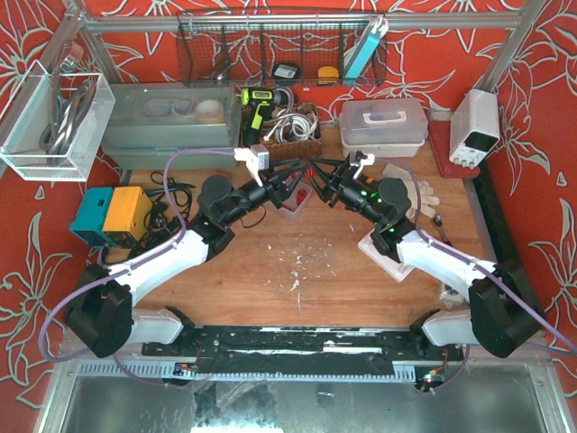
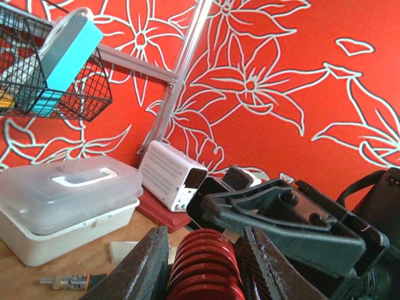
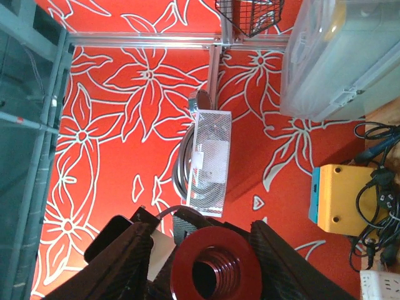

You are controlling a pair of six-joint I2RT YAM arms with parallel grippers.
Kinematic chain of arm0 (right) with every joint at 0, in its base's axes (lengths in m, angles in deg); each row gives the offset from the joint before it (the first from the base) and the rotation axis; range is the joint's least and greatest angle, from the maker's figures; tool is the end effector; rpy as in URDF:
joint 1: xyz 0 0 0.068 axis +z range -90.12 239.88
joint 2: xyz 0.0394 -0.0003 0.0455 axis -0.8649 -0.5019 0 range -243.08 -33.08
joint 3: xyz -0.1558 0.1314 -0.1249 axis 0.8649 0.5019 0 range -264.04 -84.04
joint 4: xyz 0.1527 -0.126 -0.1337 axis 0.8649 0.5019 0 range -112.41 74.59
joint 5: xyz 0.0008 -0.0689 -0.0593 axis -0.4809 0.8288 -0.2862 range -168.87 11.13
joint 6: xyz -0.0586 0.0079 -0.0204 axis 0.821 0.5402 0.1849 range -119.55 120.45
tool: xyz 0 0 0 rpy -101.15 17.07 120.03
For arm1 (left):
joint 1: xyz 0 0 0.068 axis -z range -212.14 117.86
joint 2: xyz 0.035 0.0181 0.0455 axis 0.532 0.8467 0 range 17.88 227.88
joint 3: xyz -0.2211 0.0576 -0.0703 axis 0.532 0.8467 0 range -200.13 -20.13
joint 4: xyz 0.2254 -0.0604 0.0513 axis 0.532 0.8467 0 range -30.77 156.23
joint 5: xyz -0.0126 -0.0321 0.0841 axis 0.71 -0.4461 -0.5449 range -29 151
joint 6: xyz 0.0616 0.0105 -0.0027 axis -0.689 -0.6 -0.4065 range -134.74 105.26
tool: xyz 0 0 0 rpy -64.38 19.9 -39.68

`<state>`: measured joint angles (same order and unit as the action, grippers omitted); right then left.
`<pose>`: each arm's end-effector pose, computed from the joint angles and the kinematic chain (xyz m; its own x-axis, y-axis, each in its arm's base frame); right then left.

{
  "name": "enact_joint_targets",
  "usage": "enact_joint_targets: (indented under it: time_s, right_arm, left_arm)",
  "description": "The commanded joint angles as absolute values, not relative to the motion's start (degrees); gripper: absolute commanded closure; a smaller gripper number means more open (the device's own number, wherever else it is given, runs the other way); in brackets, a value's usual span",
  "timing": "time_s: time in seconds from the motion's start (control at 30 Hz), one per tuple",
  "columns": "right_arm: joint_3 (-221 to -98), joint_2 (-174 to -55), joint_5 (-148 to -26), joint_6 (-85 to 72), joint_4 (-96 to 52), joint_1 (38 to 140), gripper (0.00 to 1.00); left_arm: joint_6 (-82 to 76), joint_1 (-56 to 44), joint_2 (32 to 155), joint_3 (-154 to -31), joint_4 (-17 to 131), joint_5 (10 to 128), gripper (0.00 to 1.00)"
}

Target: Install the large spring

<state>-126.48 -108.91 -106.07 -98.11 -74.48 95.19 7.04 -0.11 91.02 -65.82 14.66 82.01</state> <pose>0.2253 0.1864 0.3013 -0.8967 0.4426 -0.0037 -0.1293 -0.2538 0.9586 0.2372 -0.1686 0.3189 -0.0597 -0.3712 -0.9266 0.8222 0.5081 -0.2565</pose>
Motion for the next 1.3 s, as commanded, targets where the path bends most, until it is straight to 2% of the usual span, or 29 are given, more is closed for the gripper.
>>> enact_joint_targets:
  time_s: [0.0,0.2,0.33,0.4,0.43,0.47,0.5,0.57,0.6,0.77,0.83,0.93,1.03,1.17,1.27]
  right_arm:
    - [-126.2,-106.7,-104.5,-98.1,-77.2,95.7,0.57]
    - [-125.4,-105.8,-103.2,-98.7,-78.7,95.7,0.7]
    - [-125.1,-105.8,-103.1,-98.6,-80.5,95.9,0.85]
    - [-124.7,-105.5,-102.4,-98.9,-81.5,95.8,0.97]
    - [-124.4,-105.5,-101.8,-98.8,-82.0,95.8,1.0]
    - [-124.1,-105.3,-101.2,-98.7,-81.9,95.9,1.0]
    - [-123.7,-105.1,-100.6,-98.7,-81.7,95.8,1.0]
    - [-122.7,-104.6,-98.7,-98.1,-80.9,95.8,1.0]
    - [-122.3,-104.4,-97.7,-97.5,-80.4,95.8,1.0]
    - [-120.9,-101.7,-96.5,-86.9,-69.4,93.0,1.0]
    - [-120.7,-95.7,-93.7,-73.8,-57.6,91.5,1.0]
    - [-123.0,-87.2,-81.3,-54.5,-32.3,91.3,1.0]
    - [-122.4,-80.5,-68.2,-40.6,-20.4,91.2,1.0]
    - [-121.2,-75.5,-56.7,-31.8,-8.6,91.3,1.0]
    - [-120.3,-72.3,-50.9,-31.9,2.5,91.2,1.0]
  left_arm:
    - [5.5,0.6,91.0,-65.9,9.3,81.3,1.0]
    - [5.5,0.7,91.7,-64.7,6.9,81.3,1.0]
    - [5.4,0.8,92.3,-64.7,6.9,81.6,1.0]
    - [5.3,0.8,92.4,-64.7,7.6,81.3,0.98]
    - [5.3,0.7,92.3,-64.7,8.2,81.0,0.85]
    - [5.2,0.8,92.2,-64.6,9.1,80.5,0.68]
    - [5.1,0.7,91.9,-64.6,10.1,80.0,0.47]
    - [5.0,0.7,91.1,-64.0,12.2,78.9,0.19]
    - [4.8,0.8,90.6,-63.5,12.9,78.5,0.01]
    - [3.5,0.7,85.0,-59.9,20.3,74.7,0.0]
    - [3.3,0.7,82.5,-58.9,25.9,71.8,0.0]
    - [3.4,0.7,79.1,-58.3,36.1,64.9,0.0]
    - [4.7,0.8,77.0,-57.1,44.7,60.7,0.0]
    - [8.0,1.0,75.9,-51.6,44.6,63.9,0.0]
    - [9.0,2.3,77.8,-49.7,44.0,64.4,0.0]
